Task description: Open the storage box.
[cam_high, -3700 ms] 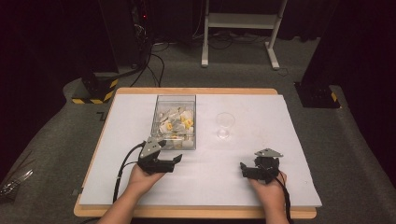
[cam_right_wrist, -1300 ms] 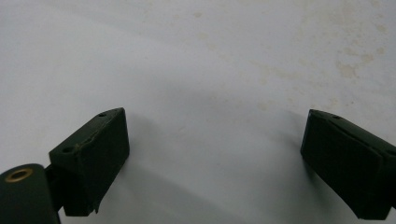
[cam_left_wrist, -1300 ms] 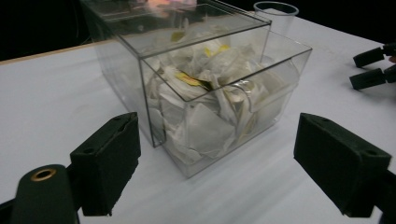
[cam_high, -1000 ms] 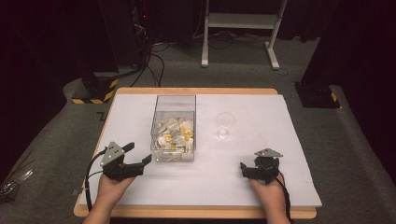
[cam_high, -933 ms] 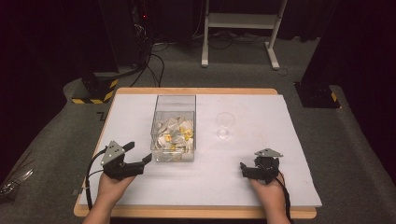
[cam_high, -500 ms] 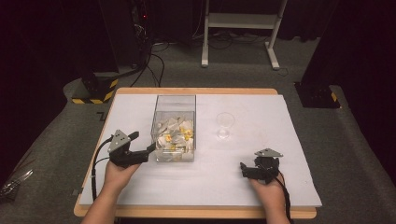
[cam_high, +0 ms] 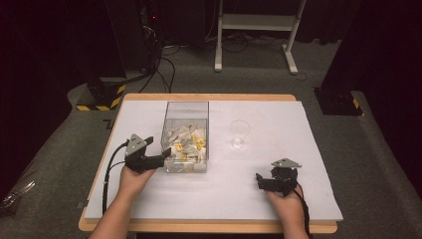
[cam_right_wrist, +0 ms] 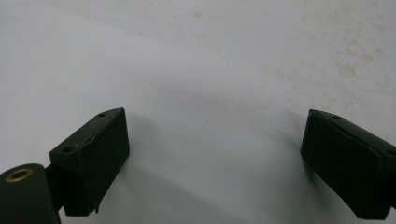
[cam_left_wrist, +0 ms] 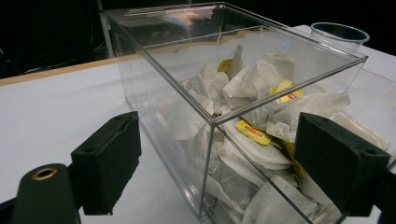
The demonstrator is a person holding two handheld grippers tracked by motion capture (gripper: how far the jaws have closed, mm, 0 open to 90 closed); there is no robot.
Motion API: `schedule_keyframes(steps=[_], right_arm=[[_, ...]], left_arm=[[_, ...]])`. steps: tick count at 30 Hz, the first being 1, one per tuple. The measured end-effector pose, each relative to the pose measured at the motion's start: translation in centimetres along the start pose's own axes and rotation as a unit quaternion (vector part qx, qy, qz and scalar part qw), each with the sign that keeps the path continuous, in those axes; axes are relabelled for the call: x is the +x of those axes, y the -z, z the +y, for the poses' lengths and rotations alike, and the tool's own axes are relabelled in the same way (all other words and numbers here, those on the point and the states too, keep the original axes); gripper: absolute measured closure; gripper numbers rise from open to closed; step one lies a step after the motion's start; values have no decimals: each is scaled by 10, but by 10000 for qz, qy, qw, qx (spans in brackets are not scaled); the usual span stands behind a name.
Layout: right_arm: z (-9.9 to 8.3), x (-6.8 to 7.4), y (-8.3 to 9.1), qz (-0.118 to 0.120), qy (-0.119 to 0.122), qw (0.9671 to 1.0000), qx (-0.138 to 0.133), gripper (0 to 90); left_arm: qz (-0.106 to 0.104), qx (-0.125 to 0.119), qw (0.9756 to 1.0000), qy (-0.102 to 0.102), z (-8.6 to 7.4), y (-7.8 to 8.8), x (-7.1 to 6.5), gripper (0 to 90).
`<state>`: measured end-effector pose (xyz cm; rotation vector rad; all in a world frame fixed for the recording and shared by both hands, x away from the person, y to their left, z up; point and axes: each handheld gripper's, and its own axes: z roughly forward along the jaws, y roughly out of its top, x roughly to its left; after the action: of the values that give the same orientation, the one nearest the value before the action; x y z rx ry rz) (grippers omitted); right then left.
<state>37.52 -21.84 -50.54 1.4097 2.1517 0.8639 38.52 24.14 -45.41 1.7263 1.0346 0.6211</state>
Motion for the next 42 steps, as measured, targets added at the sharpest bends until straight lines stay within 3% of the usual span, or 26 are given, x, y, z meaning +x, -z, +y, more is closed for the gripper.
schedule_keyframes(steps=[10, 12, 20, 42], right_arm=[[0, 0, 0, 0, 1, 10000, 1, 77], [0, 0, 0, -1, 1, 10000, 0, 77], [0, 0, 0, -1, 3, 10000, 1, 78], [0, 1, 0, -26, 30, 10000, -27, 80]], left_arm=[[69, -24, 9998, 182, -6, -1, 3, 167], [159, -24, 9998, 149, -9, -2, 2, 170], [109, -18, 9997, 209, -10, -2, 2, 170], [9, 85, 10000, 16, -15, 11, -12, 189]])
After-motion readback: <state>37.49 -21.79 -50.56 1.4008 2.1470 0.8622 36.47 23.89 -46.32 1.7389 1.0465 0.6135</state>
